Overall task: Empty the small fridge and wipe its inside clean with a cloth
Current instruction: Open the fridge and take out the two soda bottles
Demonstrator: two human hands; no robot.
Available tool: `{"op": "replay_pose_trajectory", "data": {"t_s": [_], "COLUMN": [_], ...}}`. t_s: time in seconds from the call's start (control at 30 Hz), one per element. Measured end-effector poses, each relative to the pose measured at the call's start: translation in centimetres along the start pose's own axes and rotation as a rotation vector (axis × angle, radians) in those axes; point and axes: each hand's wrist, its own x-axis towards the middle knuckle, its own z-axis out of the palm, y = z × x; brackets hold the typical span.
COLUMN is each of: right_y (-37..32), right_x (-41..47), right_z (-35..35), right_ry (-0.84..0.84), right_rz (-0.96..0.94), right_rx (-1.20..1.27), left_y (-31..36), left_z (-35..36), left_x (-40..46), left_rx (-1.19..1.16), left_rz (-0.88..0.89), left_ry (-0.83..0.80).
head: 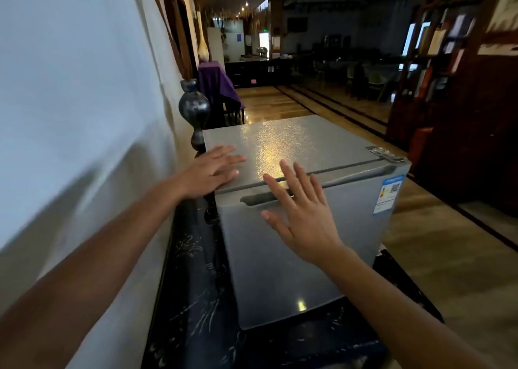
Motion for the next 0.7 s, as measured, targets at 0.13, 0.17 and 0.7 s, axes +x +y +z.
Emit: {"op": "replay_pose_trajectory", "data": {"t_s": [0.13, 0.17, 0.7], "right_y": [-0.6, -0.5, -0.4], "right_x": [1.1, 1.1, -0.1], "right_z": [1.5, 1.8, -0.4], "right_ry": [-0.066, -0.064, -0.078], "right_rz": [-0.008, -0.011, -0.03], "right_rx": [-0.086, -0.095, -0.061], "left_y": [0.3, 0.4, 0.1], "left_z": [0.8, 1.0, 0.5], "left_x": [0.2, 0.2, 0.4], "left_rx": [-0.111, -0.108, -0.132], "left_rz": [-0.028, -0.03, -0.061], "left_ry": [-0.134, -0.124, -0.194]}}
